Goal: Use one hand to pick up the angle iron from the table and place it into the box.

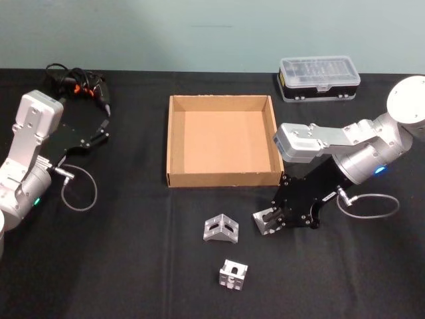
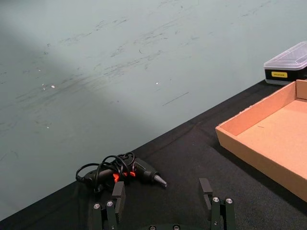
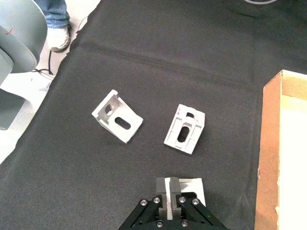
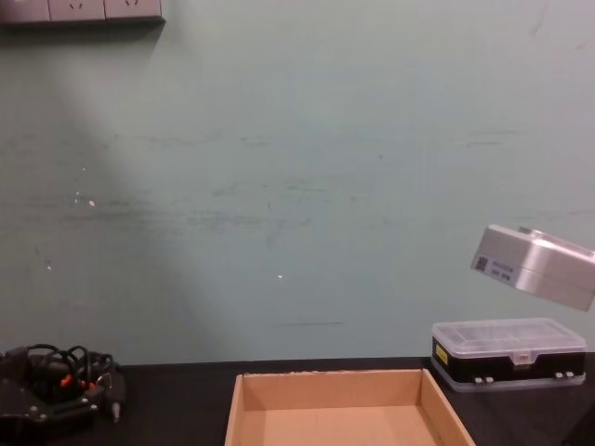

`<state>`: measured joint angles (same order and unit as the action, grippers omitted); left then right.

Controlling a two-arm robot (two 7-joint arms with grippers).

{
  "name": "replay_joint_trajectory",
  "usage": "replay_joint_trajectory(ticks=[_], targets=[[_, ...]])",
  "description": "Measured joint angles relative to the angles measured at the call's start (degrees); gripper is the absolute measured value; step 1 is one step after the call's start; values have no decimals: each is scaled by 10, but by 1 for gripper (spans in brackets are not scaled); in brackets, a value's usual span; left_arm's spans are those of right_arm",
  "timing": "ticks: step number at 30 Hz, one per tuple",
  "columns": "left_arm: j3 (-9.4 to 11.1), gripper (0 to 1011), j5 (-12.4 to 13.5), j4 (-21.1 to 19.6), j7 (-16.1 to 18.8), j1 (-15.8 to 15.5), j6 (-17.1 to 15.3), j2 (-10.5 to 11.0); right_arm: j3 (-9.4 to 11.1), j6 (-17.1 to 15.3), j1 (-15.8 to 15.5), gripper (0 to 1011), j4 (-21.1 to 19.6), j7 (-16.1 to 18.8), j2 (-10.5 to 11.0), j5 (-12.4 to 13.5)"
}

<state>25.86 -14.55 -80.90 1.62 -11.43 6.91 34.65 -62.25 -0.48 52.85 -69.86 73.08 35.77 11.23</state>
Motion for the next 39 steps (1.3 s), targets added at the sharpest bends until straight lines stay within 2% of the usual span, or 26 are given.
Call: replay_joint_trajectory(ticks=[12,15,23,27,31,39], targets=[[0,1000,0,0,0,0,0,0,-3,2,6,48,3,4,-5,3],[0,1000,0,0,0,0,0,0,4,0,8,48,0,4,-5,12],[0,1000,0,0,0,0,0,0,43,-6,10,48,-18,-13,-6,65],[0,1000,0,0,0,0,0,0,67,-5,11,48,-21,-38,-9,86],[0,1000,0,0,0,0,0,0,85,-5,9,48,-20,-75,-12,91],[0,1000,0,0,0,0,0,0,108,-11,-2,48,0,-153,-27,72]])
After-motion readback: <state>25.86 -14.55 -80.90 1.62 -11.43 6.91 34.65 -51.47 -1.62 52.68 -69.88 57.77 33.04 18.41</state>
